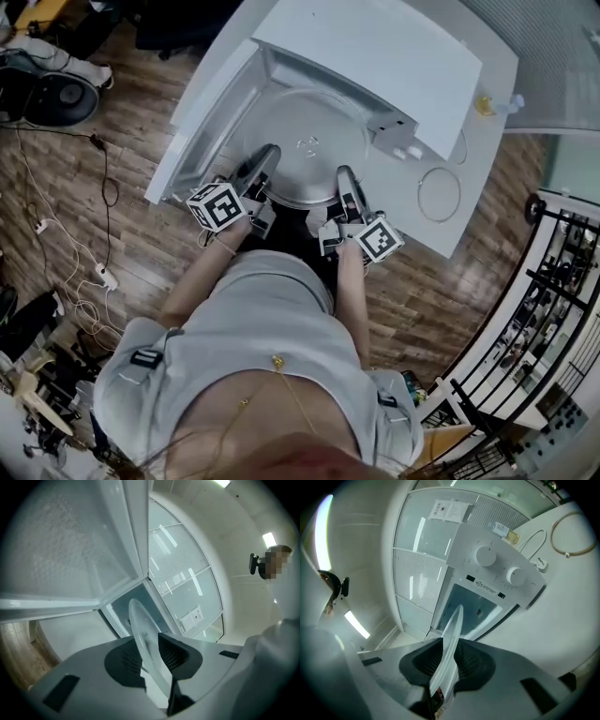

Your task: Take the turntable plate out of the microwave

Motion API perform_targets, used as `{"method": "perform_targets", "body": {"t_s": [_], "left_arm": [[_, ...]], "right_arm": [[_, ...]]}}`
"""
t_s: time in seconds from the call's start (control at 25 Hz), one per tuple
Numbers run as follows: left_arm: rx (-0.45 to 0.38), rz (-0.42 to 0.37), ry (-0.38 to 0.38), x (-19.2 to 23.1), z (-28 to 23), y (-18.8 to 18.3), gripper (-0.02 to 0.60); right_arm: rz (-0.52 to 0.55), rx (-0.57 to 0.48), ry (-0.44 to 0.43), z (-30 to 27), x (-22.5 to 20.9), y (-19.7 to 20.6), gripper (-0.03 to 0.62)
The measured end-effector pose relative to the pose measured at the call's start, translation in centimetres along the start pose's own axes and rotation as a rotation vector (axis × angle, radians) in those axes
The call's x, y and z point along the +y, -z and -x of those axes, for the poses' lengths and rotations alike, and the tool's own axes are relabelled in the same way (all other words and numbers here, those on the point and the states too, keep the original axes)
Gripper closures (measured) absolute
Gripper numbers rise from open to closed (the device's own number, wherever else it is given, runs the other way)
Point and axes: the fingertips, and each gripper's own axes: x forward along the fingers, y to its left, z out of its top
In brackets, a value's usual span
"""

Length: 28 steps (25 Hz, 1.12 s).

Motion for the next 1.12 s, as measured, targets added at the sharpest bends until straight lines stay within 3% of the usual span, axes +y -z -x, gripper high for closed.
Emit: {"method": "perform_targets", "body": {"t_s": [0.6,1.12], "left_arm": [[-0.03,-0.034,0.069,-5.4,1.6,-2.3,0.477],[-0.05,-0.062,0.099,-8.4,-2.1,-6.0,0.48]], "right_arm": [[-0.002,-0.033,-0.046,1.4,5.0,-1.9,0.516],[0.034,-0.046,-0.092,-1.4,7.2,-6.9,0.516]]}}
